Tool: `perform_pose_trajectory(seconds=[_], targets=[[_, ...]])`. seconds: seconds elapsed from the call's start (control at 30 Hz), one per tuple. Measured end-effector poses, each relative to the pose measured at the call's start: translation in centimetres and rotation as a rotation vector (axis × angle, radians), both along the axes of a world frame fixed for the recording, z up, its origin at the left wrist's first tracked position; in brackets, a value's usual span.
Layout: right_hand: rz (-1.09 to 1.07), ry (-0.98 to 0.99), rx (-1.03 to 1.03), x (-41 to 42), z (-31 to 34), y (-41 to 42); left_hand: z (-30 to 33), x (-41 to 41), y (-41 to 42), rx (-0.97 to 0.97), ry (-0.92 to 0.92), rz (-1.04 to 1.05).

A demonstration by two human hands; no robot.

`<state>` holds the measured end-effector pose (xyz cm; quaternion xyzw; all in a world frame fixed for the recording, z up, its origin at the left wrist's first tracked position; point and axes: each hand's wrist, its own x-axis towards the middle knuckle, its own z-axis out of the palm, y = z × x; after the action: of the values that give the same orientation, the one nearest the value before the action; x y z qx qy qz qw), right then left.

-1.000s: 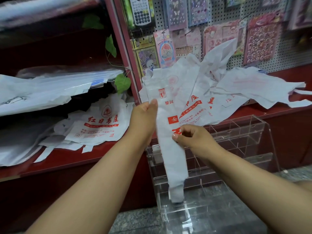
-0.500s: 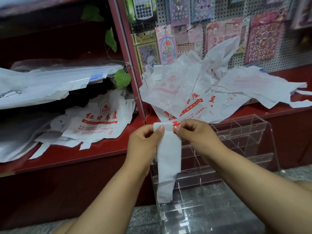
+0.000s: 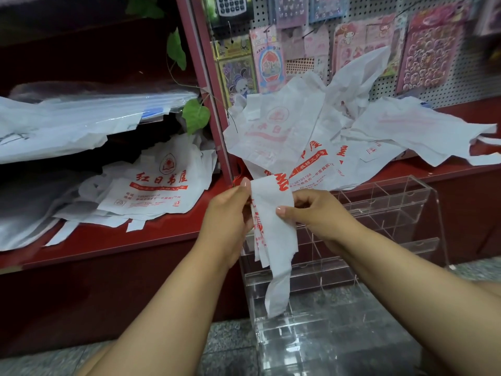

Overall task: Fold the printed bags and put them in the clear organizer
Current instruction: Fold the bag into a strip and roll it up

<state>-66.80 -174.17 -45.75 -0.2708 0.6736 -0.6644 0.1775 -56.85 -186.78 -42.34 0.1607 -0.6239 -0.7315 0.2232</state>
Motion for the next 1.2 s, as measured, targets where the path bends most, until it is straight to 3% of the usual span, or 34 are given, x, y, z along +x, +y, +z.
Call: perform_pose_trajectory(seconds=[0.07,0.17,0.37,0.67,0.83,0.93,1.1,1.2], targets=[[-0.013,-0.045,-0.017,-0.3,-0.2,0.0,-0.2,-0.1,-0.1,0.131,0.018,-0.025],[-0.02,-0.123,-0.044,-0.3,-0.3,0.0,-0.4,-0.2,0.0,0.177,0.048,-0.066],[-0.052,-0.173,-0.115,0.2,-0.8,-0.7,-1.5,-0.3,0.5,0.076,0.066,-0.108],[-0.183,-0.199,-0.269,1.2,-0.7,-1.4,-2.3,-0.6,1.1,-0.008,0.074,-0.003],[-0.261,-0.286,-0.378,0.5,-0.6,-1.3,-3.9,0.1,1.4,-0.161,-0.159,-0.063],[-0.193,-0.242,-0.287,0.0,-0.6,-1.1,-3.9,0.1,0.5,-0.17,-0.141,0.02],[0.098,-0.049,0.139,0.7,-0.7,-0.2,-3.0,0.0,-1.2,-0.03,-0.059,0.178],[0.169,0.011,0.22,1.7,-1.5,-0.6,-2.8,0.1,-1.2,0.023,-0.031,0.197]])
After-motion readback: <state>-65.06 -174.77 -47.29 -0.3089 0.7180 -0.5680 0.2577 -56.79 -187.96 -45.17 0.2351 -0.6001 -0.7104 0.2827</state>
